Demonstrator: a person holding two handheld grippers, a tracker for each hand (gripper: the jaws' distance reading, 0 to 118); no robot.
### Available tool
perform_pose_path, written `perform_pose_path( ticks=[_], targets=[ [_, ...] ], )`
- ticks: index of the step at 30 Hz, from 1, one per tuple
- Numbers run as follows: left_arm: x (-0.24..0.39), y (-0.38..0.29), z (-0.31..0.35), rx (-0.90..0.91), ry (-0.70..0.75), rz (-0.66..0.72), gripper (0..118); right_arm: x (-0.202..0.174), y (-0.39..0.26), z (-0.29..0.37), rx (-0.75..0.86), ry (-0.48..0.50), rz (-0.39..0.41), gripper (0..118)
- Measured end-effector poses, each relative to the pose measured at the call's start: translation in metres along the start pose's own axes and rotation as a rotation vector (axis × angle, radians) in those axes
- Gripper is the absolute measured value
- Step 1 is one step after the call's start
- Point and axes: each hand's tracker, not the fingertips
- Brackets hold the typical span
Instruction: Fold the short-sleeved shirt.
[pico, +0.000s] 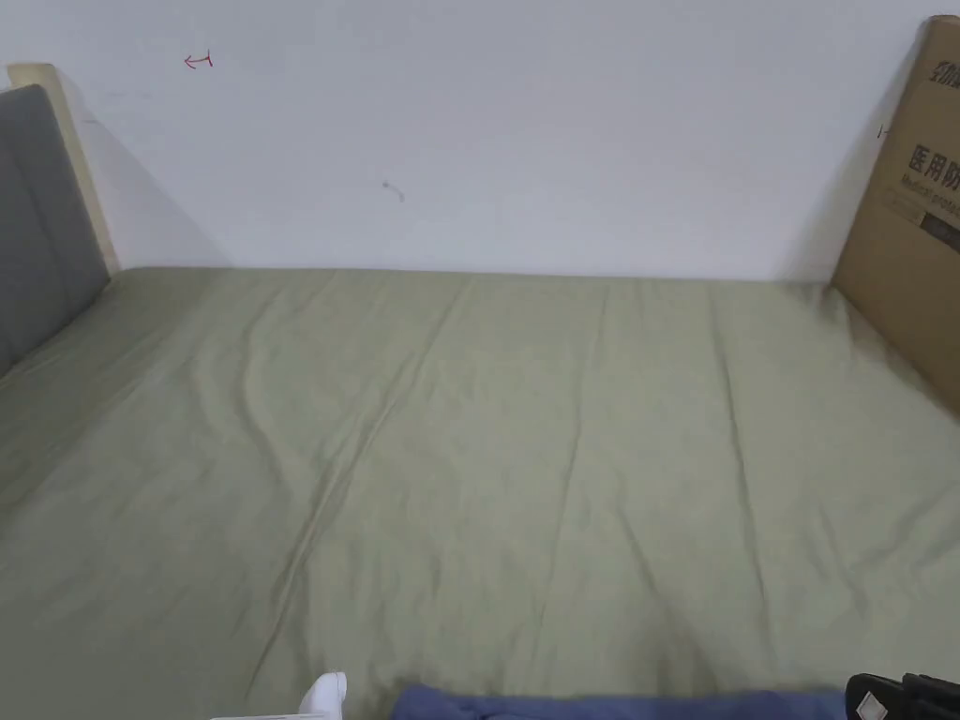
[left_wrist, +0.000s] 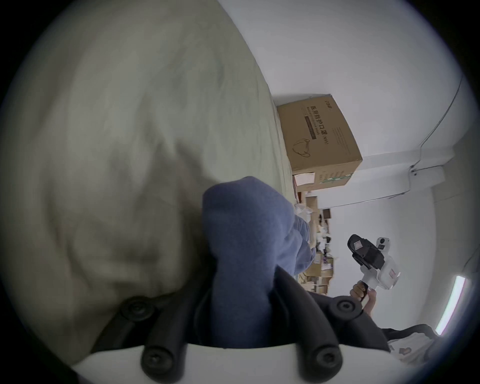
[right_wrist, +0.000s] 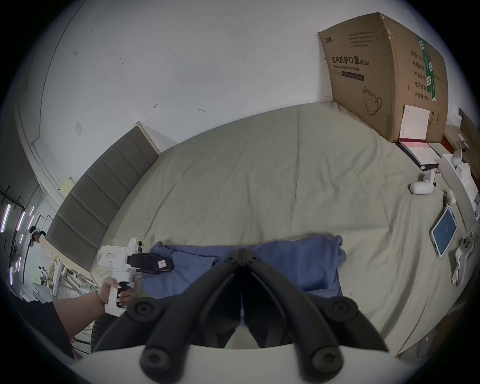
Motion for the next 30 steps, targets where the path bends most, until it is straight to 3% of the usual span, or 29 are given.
perform_pose_path(
  ticks=[4,8,13,15,22,25,26,28,29,30],
  targets=[
    [0.039,-0.004,0.04,0.082,0.118,-0.124,8,-0.002,0.0,0.006,0.019,0.024,0.004,0],
    [0.082,-0.01,0.098,0.169,0.653,-0.299,8,0.001,0.0,0.011,0.038,0.058,-0.017,0],
    [0.129,-0.013,0.108,0.193,0.888,-0.361,8,0.009,-0.002,0.017,0.048,0.088,-0.036,0],
    [0.152,-0.014,0.093,0.191,0.86,-0.389,8,0.01,-0.003,0.021,0.057,0.103,-0.037,0],
    [0.221,-0.027,-0.005,0.039,0.495,-0.329,8,0.017,-0.002,0.041,0.086,0.103,-0.004,0],
    [0.218,-0.025,-0.058,-0.045,0.464,-0.312,10,0.026,-0.002,0.048,0.099,0.098,-0.016,0],
    [0.212,-0.024,-0.078,-0.078,0.444,-0.3,17,0.029,-0.003,0.049,0.104,0.094,-0.027,0],
    [0.197,-0.024,-0.107,-0.103,0.458,-0.246,20,0.036,-0.004,0.05,0.101,0.089,-0.052,0],
    [0.188,-0.024,-0.119,-0.11,0.418,-0.206,28,0.039,-0.005,0.05,0.098,0.086,-0.064,0],
    [0.18,-0.024,-0.126,-0.11,0.356,-0.157,48,0.041,-0.006,0.05,0.095,0.083,-0.072,0]
  ],
)
